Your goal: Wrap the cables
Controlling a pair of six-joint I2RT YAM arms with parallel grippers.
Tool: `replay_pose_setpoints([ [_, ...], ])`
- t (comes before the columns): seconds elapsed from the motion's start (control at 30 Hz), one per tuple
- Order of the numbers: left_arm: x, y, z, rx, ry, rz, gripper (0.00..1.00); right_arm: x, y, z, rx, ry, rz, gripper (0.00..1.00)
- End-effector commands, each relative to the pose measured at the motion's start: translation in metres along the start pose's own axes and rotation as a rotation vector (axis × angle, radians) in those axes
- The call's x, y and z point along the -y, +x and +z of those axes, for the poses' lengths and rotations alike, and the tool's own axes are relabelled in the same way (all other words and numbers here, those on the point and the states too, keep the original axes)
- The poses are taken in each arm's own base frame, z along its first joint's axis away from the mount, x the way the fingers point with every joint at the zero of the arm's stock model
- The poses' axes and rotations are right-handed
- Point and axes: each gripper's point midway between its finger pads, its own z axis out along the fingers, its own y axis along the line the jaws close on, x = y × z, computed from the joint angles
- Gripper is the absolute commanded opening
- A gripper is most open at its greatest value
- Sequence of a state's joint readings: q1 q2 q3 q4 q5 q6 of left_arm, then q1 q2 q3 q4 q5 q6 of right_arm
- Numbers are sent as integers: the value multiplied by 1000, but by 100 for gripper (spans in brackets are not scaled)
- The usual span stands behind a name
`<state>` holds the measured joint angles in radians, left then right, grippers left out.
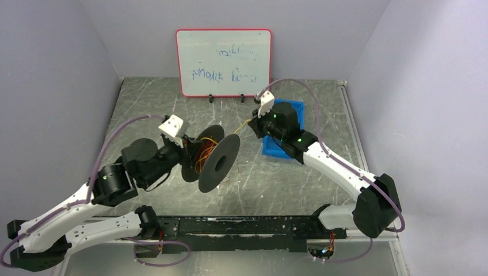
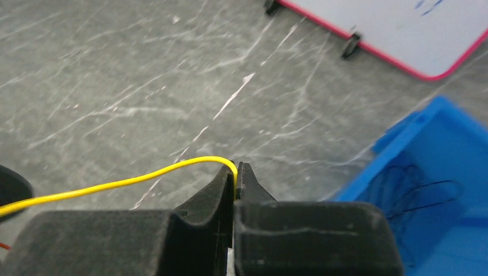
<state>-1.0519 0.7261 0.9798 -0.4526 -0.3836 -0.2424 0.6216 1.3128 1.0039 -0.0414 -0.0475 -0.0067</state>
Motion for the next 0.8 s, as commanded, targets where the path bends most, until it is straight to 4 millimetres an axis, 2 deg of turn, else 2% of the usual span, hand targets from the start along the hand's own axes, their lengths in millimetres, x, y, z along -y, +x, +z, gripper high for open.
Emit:
replay_pose_setpoints([
  [0.0, 21, -56, -25, 133, 127, -44, 7, -21, 3, -4, 87, -111, 85, 0],
  [0.13, 26, -79, -34, 182, 155, -58, 7, -37, 36, -7, 70, -194, 129, 0],
  [0.37, 30, -105, -36, 253, 164, -83, 7, -69, 68, -20, 80, -368, 166, 0],
  [0.53, 35, -118, -39, 304, 188, -119, 7, -88, 74, -36, 121, -487, 187, 0],
  [0.77, 37, -121, -28, 345, 178, -212, 7, -115, 69, -63, 224, -657, 267, 0],
])
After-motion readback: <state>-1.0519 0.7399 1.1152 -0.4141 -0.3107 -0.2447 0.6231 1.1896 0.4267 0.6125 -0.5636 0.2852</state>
